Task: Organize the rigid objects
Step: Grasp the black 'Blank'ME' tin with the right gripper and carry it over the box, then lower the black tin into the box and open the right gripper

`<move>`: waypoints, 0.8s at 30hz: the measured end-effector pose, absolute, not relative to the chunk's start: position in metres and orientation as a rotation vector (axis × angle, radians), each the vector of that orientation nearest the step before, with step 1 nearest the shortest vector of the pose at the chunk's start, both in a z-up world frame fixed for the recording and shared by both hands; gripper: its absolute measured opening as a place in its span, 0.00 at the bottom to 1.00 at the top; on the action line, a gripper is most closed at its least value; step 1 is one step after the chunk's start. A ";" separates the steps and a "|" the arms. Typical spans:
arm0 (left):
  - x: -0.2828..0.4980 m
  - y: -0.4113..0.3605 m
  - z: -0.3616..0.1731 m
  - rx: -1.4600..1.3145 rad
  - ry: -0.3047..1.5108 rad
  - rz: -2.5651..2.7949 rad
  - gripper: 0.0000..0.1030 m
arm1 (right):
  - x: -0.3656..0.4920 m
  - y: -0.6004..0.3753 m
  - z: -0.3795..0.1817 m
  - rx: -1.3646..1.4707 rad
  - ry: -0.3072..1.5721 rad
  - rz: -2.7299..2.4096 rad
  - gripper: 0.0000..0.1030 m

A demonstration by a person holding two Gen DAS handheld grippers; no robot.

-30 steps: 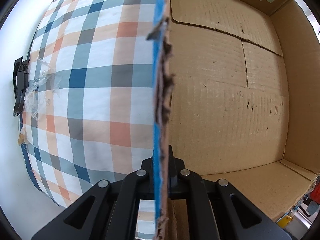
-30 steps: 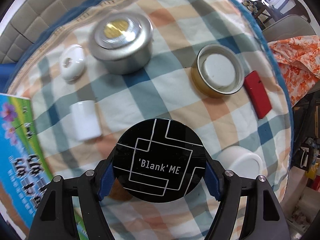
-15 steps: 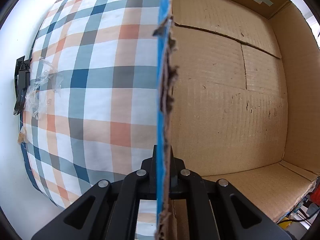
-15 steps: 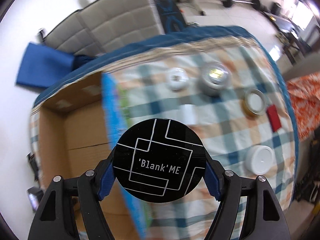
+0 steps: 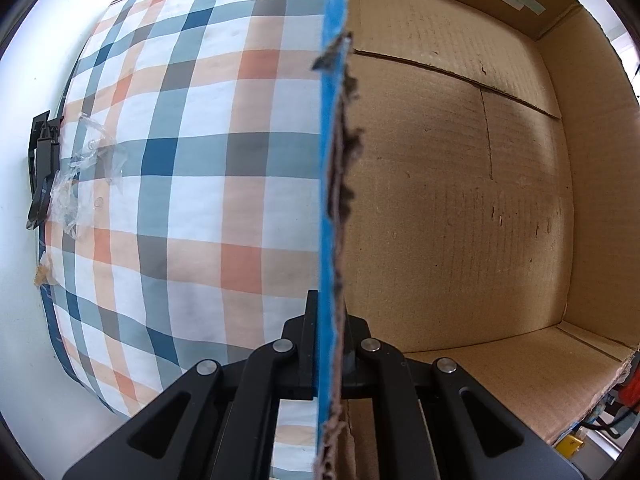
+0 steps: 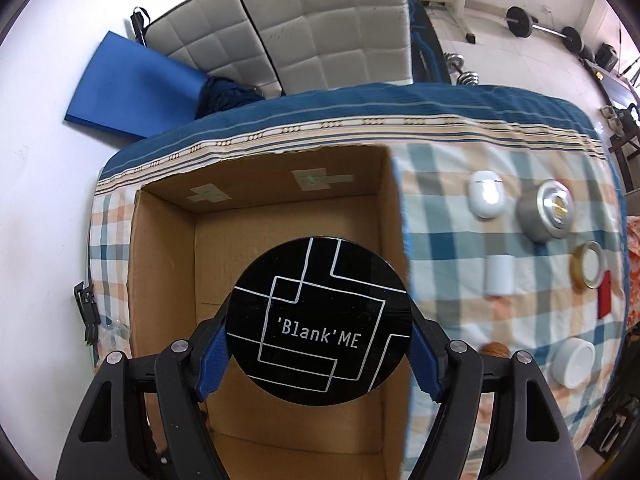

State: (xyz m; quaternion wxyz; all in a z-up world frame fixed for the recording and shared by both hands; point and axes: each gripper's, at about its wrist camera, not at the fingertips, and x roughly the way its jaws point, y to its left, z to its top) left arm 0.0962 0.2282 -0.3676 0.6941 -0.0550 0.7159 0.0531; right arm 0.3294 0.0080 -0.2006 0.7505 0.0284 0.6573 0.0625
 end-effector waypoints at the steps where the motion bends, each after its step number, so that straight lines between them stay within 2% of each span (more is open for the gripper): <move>1: 0.096 0.229 -0.368 -0.125 1.599 0.118 0.03 | 0.334 0.011 -0.207 0.064 1.451 0.141 0.75; 15: 0.097 0.238 -0.373 -0.142 1.605 0.106 0.03 | 0.386 0.026 -0.281 0.045 1.567 0.094 0.75; 24: 0.098 0.240 -0.373 -0.139 1.609 0.102 0.03 | 0.397 0.041 -0.292 -0.005 1.593 0.096 0.75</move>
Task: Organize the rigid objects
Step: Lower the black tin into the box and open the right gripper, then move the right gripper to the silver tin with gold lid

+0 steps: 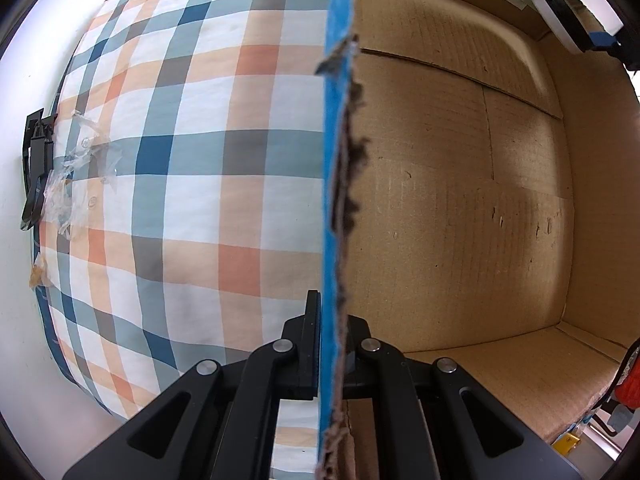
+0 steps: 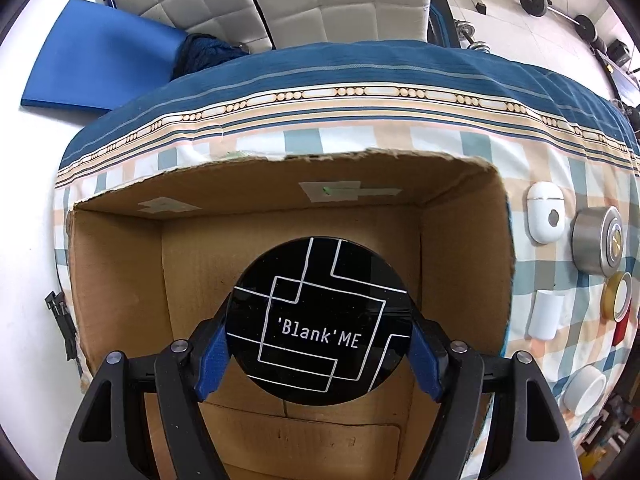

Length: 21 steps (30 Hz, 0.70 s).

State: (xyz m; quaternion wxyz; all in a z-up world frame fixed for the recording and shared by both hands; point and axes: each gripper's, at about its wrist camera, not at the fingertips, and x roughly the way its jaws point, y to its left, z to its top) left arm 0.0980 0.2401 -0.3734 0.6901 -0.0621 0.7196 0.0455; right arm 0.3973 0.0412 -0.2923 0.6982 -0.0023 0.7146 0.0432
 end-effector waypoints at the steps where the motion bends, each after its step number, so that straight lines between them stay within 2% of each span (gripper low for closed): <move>1: 0.098 0.240 -0.373 -0.139 1.609 0.101 0.03 | 0.398 0.043 -0.293 -0.009 1.599 0.097 0.75; 6: 0.100 0.239 -0.373 -0.135 1.607 0.101 0.03 | 0.402 0.048 -0.300 -0.035 1.641 0.079 0.77; 10: 0.101 0.238 -0.373 -0.131 1.607 0.099 0.03 | 0.402 0.047 -0.292 -0.039 1.616 0.080 0.90; 18: 0.101 0.235 -0.375 -0.130 1.609 0.100 0.03 | 0.398 0.026 -0.255 0.027 1.554 0.081 0.91; 21: 0.102 0.234 -0.374 -0.128 1.608 0.100 0.03 | 0.393 0.010 -0.234 0.086 1.516 0.081 0.95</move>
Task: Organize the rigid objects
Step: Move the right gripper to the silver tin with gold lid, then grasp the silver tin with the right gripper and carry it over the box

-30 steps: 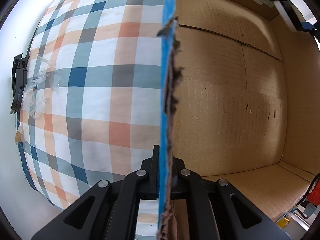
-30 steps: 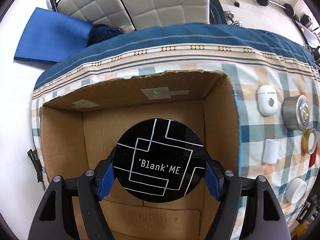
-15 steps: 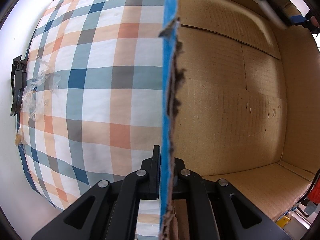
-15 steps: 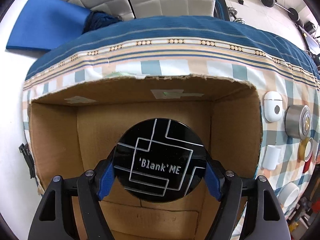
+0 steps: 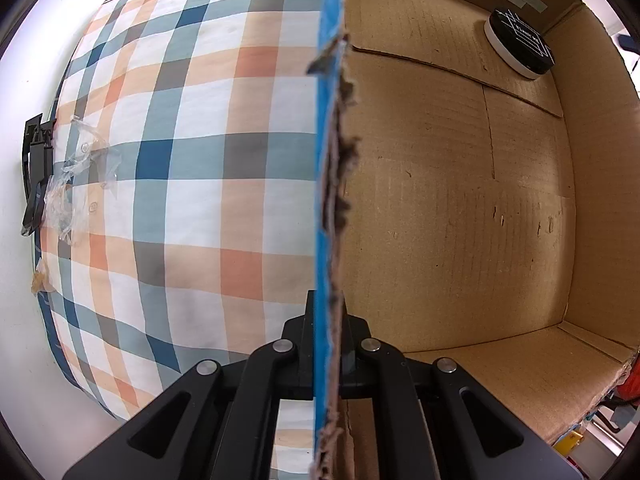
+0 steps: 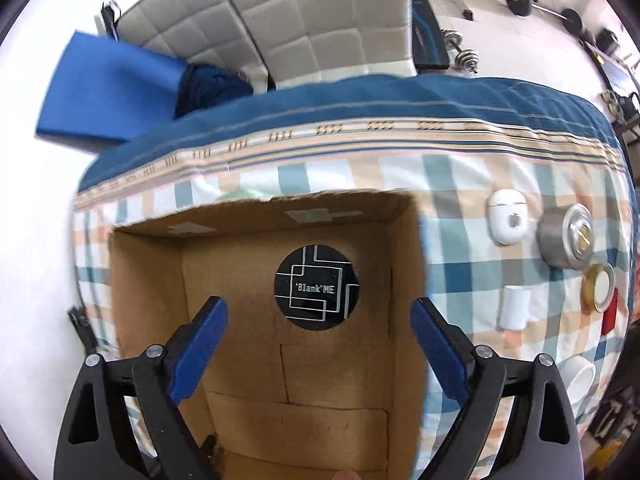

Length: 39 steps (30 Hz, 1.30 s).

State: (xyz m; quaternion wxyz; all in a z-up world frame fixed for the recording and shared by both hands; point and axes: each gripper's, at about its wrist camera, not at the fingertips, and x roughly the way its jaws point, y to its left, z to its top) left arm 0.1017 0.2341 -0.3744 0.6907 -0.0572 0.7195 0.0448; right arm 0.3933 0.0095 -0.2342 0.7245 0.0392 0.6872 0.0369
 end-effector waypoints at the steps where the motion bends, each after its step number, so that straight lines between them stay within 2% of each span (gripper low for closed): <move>1: 0.102 0.234 -0.374 -0.129 1.609 0.100 0.03 | 0.391 0.001 -0.225 0.116 1.492 0.082 0.98; 8: 0.103 0.237 -0.373 -0.138 1.609 0.101 0.03 | 0.373 -0.096 -0.176 0.329 1.281 -0.037 1.00; 11: 0.104 0.239 -0.372 -0.137 1.610 0.103 0.03 | 0.375 -0.145 -0.177 0.331 1.264 -0.159 1.00; 17: 0.106 0.240 -0.373 -0.140 1.611 0.109 0.03 | 0.402 -0.226 -0.236 0.178 1.431 -0.363 1.00; 24: 0.106 0.243 -0.373 -0.154 1.614 0.123 0.03 | 0.424 -0.266 -0.290 0.348 1.505 -0.345 0.99; 25: 0.106 0.244 -0.373 -0.156 1.614 0.124 0.04 | 0.427 -0.268 -0.293 0.354 1.507 -0.348 0.98; 26: 0.106 0.244 -0.373 -0.158 1.614 0.128 0.04 | 0.430 -0.270 -0.298 0.370 1.515 -0.344 0.92; 27: 0.106 0.245 -0.373 -0.158 1.614 0.130 0.04 | 0.432 -0.272 -0.304 0.382 1.524 -0.345 0.85; 28: 0.106 0.245 -0.372 -0.156 1.614 0.131 0.04 | 0.434 -0.272 -0.309 0.389 1.536 -0.352 0.73; 39: 0.105 0.243 -0.371 -0.160 1.608 0.148 0.04 | 0.430 -0.258 -0.314 0.277 1.550 -0.350 0.71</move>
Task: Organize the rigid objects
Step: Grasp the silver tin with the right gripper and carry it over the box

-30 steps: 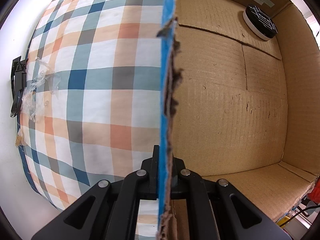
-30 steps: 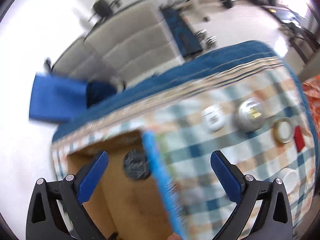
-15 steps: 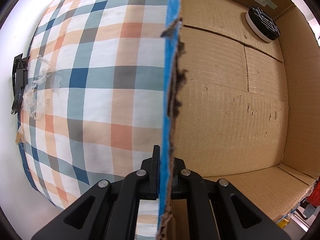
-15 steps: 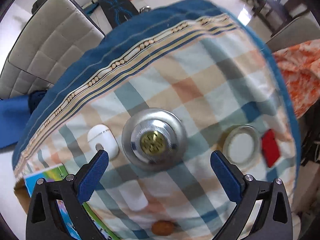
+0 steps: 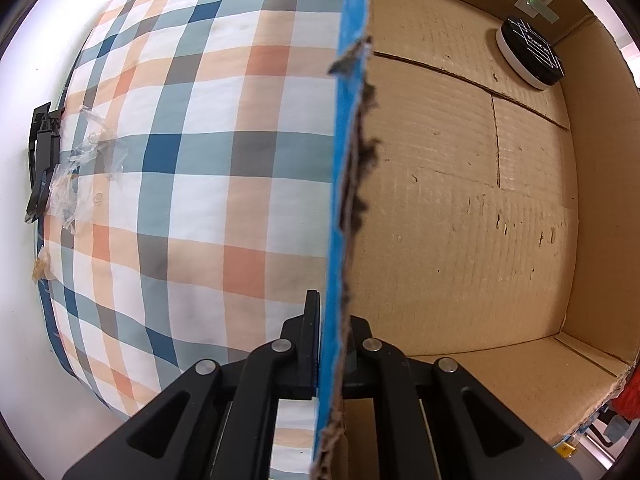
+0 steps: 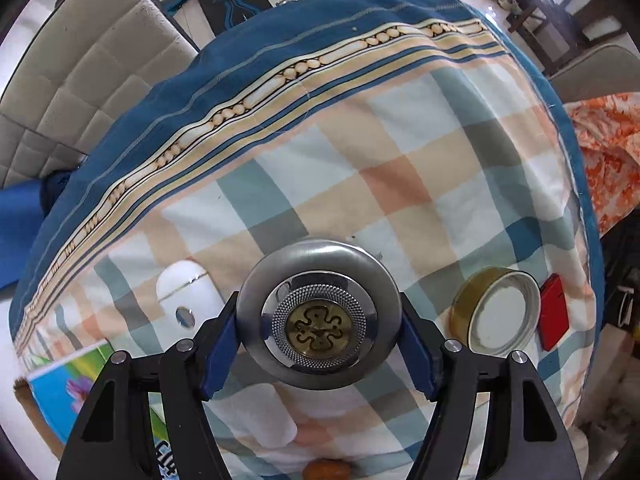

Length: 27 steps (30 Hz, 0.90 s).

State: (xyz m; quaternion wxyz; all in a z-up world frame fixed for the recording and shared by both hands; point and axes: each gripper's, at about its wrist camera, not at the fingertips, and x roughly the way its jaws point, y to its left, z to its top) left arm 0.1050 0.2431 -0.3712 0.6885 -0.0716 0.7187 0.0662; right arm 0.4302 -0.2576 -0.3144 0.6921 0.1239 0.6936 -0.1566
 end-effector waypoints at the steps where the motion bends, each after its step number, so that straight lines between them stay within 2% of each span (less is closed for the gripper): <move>1: 0.105 0.243 -0.371 -0.159 1.608 0.149 0.04 | 0.428 -0.255 -0.312 0.273 1.545 -0.346 0.71; 11: 0.105 0.238 -0.370 -0.147 1.602 0.148 0.04 | 0.397 -0.207 -0.249 0.247 1.466 -0.177 0.71; 21: 0.105 0.233 -0.370 -0.124 1.599 0.142 0.04 | 0.353 -0.085 -0.165 0.136 1.367 0.059 0.71; 27: 0.106 0.230 -0.369 -0.116 1.604 0.139 0.04 | 0.327 -0.011 -0.156 0.072 1.362 0.132 0.71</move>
